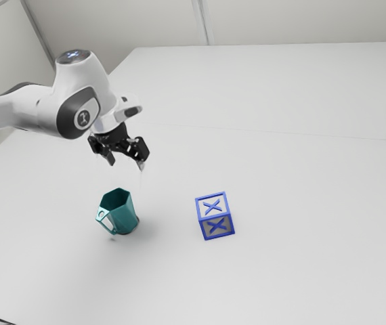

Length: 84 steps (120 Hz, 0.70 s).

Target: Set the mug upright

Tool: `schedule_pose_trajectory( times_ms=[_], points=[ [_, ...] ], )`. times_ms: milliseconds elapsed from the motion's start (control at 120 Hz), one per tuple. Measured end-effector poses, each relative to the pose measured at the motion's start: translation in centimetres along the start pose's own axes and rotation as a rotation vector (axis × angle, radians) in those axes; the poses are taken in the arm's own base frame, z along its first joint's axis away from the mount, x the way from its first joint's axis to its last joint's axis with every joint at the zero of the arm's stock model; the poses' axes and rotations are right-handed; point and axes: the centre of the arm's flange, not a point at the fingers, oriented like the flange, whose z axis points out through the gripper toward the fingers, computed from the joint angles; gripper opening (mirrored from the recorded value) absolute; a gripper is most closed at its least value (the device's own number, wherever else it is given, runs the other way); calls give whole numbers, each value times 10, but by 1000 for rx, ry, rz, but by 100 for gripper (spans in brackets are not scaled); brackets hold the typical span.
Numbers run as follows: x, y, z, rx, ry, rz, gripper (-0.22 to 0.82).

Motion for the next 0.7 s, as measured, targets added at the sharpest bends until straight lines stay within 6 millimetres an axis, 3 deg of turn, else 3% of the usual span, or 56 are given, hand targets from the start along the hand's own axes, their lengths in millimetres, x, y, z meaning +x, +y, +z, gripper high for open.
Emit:
schedule_pose_trajectory(
  times_ms=[342,700],
  points=[
    [42,2,-67,-26,-91,-22,59],
    [50,-3,-131,-16,-116,-25,59]
  ],
)
